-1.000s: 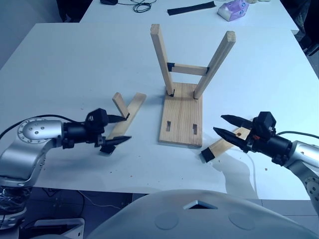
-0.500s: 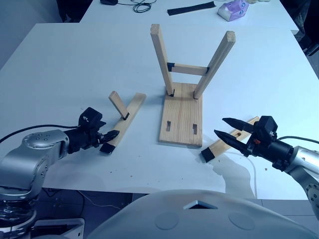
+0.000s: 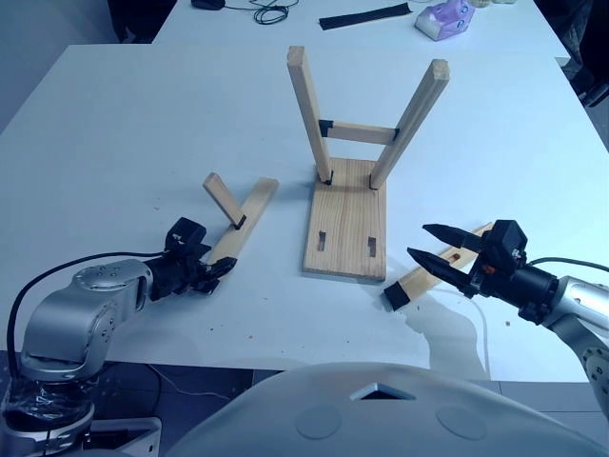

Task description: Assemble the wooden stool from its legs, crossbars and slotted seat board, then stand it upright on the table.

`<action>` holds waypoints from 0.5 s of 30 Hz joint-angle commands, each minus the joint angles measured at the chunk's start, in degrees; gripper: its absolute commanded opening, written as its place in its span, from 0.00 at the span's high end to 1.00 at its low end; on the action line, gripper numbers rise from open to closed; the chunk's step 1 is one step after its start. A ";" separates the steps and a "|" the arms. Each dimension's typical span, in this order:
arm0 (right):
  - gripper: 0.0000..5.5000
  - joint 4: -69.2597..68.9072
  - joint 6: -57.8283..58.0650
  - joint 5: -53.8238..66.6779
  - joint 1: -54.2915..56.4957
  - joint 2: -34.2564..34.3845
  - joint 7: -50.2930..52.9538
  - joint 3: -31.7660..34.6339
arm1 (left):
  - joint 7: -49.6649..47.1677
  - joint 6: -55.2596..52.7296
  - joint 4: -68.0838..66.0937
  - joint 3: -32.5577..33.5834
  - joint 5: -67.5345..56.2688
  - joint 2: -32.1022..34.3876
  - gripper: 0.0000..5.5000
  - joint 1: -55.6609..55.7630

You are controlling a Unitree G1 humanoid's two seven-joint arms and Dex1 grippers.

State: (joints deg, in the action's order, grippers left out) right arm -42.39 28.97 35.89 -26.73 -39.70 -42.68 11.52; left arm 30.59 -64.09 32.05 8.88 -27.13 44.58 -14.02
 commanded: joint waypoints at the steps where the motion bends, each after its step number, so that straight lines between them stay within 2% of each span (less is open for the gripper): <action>1: 0.54 -0.16 -0.06 -0.45 0.12 -0.52 -0.04 0.12 | 2.46 1.89 -1.70 -2.76 1.79 3.39 0.38 -3.90; 2: 0.54 -0.19 -0.10 -0.56 0.04 -0.45 0.03 0.00 | 3.32 2.85 -2.01 -3.28 1.80 3.80 0.38 -4.31; 12: 0.54 0.61 -0.38 -1.92 0.89 -0.25 0.23 -1.37 | 4.50 9.03 -9.27 -6.37 3.21 2.06 0.61 -1.49; 15: 0.54 1.14 -0.48 -2.25 1.25 -0.45 0.07 -1.43 | 4.84 11.61 -12.88 -6.24 3.51 1.07 0.63 1.79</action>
State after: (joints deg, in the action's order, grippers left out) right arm -41.64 28.94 34.30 -26.10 -39.65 -42.48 10.27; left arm 34.86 -52.47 23.53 4.64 -24.50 46.89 -12.88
